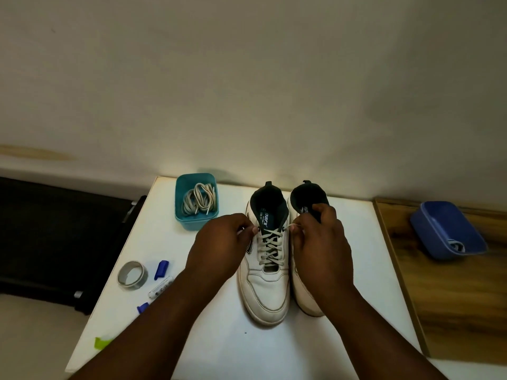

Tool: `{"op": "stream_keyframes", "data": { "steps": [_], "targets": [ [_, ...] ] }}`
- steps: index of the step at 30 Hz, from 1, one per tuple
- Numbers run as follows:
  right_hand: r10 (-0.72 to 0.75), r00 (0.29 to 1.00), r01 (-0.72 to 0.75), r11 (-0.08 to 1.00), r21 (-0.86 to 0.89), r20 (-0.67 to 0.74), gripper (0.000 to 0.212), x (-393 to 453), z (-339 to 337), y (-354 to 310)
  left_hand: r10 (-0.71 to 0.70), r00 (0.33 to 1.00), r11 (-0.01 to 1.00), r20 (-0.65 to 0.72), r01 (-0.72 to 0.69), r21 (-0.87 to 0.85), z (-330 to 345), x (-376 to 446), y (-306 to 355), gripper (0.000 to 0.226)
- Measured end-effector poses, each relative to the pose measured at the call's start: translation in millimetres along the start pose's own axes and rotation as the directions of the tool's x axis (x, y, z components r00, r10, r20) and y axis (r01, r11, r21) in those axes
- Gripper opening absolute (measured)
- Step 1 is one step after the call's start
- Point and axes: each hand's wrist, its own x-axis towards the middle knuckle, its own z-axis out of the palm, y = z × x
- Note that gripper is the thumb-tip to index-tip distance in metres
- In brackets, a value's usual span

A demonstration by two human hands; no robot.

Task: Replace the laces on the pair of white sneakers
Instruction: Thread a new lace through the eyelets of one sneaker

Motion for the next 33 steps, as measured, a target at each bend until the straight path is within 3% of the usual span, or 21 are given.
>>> {"op": "stream_keyframes", "data": {
  "steps": [5, 12, 15, 17, 19, 21, 24, 26, 28, 31, 33],
  "targets": [
    [0.063, 0.998, -0.06, 0.994, 0.091, -0.031, 0.014, 0, -12, 10, 0.001, 0.996, 0.976, -0.085, 0.017, 0.216, 2, -3, -3, 0.029],
    [0.226, 0.973, -0.201, 0.933, 0.298, -0.053, 0.012, 4, -21, 17, -0.039, 0.995, 0.964, -0.093, 0.062, 0.257, -2, -4, 2, 0.032],
    [0.371, 0.928, -0.334, 0.795, 0.507, 0.03, 0.01, 8, -21, 16, -0.023, 0.994, 0.978, -0.111, 0.045, 0.203, -5, -4, 2, 0.031],
    [0.381, 0.921, -0.353, 0.731, 0.583, 0.08, 0.021, 10, -24, 15, -0.004, 0.997, 0.984, -0.081, 0.019, 0.177, -4, -4, 0, 0.032],
    [0.356, 0.932, -0.325, 0.725, 0.607, 0.073, 0.03, 11, -30, 11, -0.037, 0.998, 0.991, -0.042, 0.042, 0.125, -4, -5, 0, 0.041],
    [0.328, 0.945, -0.253, 0.749, 0.613, -0.011, 0.03, 12, -35, 7, -0.092, 0.996, 0.99, -0.001, 0.091, -0.104, -7, -3, 3, 0.047],
    [0.21, 0.965, -0.07, 0.783, 0.618, -0.156, 0.017, 12, -40, -4, -0.081, 0.997, 0.929, 0.018, 0.082, -0.362, -17, -5, 19, 0.04],
    [0.03, 0.981, 0.078, 0.845, 0.529, -0.194, 0.004, 10, -38, -14, -0.017, 1.0, 0.941, 0.009, 0.019, -0.338, -23, -9, 27, 0.034],
    [-0.152, 0.968, 0.23, 0.852, 0.47, -0.198, 0.011, 5, -33, -25, -0.007, 0.994, 0.949, 0.113, 0.043, -0.312, -26, -14, 29, 0.032],
    [-0.461, 0.874, 0.475, 0.741, 0.475, -0.155, 0.029, -1, -31, -41, -0.078, 0.965, 0.954, 0.251, 0.146, -0.263, -32, -27, 34, 0.024],
    [-0.675, 0.736, 0.604, 0.618, 0.504, -0.055, 0.041, -3, -33, -49, -0.032, 0.995, 0.997, 0.093, 0.038, -0.066, -31, -33, 35, 0.011]
  ]
}}
